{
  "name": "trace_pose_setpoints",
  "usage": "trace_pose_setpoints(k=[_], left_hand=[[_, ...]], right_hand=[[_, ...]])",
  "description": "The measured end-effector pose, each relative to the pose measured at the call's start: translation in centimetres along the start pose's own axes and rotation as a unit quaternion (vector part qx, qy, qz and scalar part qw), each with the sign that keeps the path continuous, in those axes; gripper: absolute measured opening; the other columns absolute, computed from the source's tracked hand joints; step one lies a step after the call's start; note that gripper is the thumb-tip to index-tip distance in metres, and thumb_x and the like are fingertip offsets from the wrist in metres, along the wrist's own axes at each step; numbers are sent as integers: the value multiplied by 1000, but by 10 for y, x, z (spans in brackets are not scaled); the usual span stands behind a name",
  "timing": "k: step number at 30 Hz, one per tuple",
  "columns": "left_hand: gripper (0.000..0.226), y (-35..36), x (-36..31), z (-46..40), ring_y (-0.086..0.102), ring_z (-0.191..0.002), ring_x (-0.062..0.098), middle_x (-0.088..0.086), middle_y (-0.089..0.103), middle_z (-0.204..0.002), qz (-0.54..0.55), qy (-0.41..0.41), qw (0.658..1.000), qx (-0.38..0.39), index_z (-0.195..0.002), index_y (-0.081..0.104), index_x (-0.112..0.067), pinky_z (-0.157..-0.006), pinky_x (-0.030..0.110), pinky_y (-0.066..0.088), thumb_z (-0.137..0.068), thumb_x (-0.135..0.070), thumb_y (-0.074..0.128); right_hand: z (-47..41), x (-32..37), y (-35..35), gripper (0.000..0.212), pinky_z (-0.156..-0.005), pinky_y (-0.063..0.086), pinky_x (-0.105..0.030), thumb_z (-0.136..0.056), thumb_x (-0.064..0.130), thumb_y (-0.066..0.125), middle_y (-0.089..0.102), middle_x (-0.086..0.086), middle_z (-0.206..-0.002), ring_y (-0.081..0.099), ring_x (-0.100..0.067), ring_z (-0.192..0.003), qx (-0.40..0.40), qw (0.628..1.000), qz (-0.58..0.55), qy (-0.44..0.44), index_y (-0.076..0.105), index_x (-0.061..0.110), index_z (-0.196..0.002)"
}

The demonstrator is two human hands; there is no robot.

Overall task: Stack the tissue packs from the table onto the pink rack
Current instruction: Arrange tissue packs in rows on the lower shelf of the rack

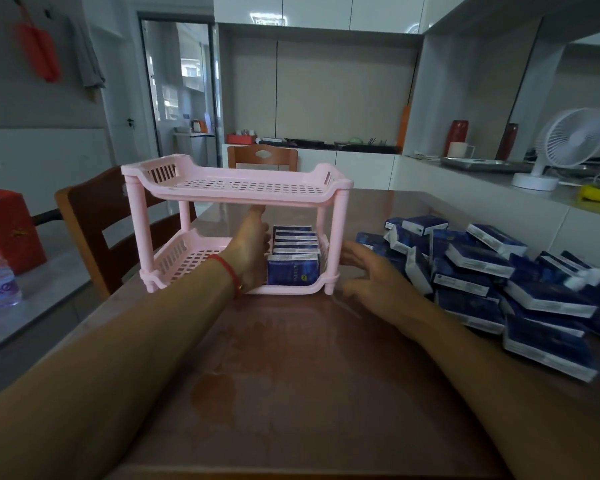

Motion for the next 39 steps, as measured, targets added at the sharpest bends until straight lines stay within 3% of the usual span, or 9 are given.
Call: trace_pose_setpoints(k=[3,6,10,13,16,25,33,36,39], left_hand=[[66,-4,3,3,35,-145,28,10,34,-159,-43,47,995,-80,-154,30,-10,-119,43,30,-102,-50,34],[31,-10,11,18,54,-119,25,9,59,-136,-160,136,967,-142,-111,65,-16,-112,42,38,-99,-34,43],[23,-4,22,55,53,-103,23,1,56,-111,-362,256,882,-160,-105,58,-14,-88,35,40,-101,-28,40],[14,-6,34,78,46,-113,25,8,52,-116,-478,361,782,-171,-105,59,-13,-94,30,35,-91,-15,58],[18,3,43,96,43,-102,22,5,51,-105,-554,461,686,-101,-91,59,-14,-83,25,35,-77,-7,67],[32,68,61,104,49,-101,20,0,58,-107,-641,501,566,134,-105,64,-19,-87,35,47,-74,-13,64],[58,101,89,81,53,-117,15,-1,55,-131,-568,417,687,177,-135,50,-20,-100,21,40,-81,-29,68],[48,95,87,79,61,-100,8,-4,65,-116,-508,399,746,163,-126,56,-24,-88,16,46,-81,-20,74],[29,89,81,79,66,-89,7,-4,70,-102,-450,357,806,145,-109,59,-28,-81,26,56,-85,-29,75]], right_hand=[[4,-1,-2,56,-89,46,-18,-85,-1,62,61,11,-126,56,-3,-115,-67,996,45,-28,54,23,-134],[12,-1,-8,39,-86,53,-21,-88,-1,60,66,5,-111,62,-5,-101,-154,981,108,-50,60,18,-122],[22,2,-13,28,-78,57,-26,-86,1,59,67,2,-98,62,-7,-86,-213,956,181,-85,65,14,-111],[28,14,-19,19,-73,55,-28,-90,10,58,66,1,-95,61,-11,-84,-238,933,258,-82,63,18,-106],[41,23,-37,12,-75,54,-37,-89,17,58,65,-1,-92,60,-19,-87,-240,916,317,-60,63,19,-100],[126,-8,-99,38,-103,37,-45,-93,49,54,59,4,-131,46,-22,-125,-112,831,529,127,57,34,-128],[122,-4,-78,29,-92,36,-34,-89,37,69,68,15,-109,51,-9,-105,-120,896,426,-27,67,39,-118],[126,-2,-82,25,-81,42,-10,-90,30,70,66,25,-99,57,11,-94,-133,959,249,-7,65,40,-113],[131,-6,-94,15,-80,48,-13,-96,31,61,70,23,-100,63,12,-94,-193,969,153,5,70,36,-107]])
Point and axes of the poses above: each hand's wrist, its own z-axis away from the middle knuckle, its own y-axis out of the palm, x = y × z, the point moved 1 cm from there along -z, towards the middle knuckle
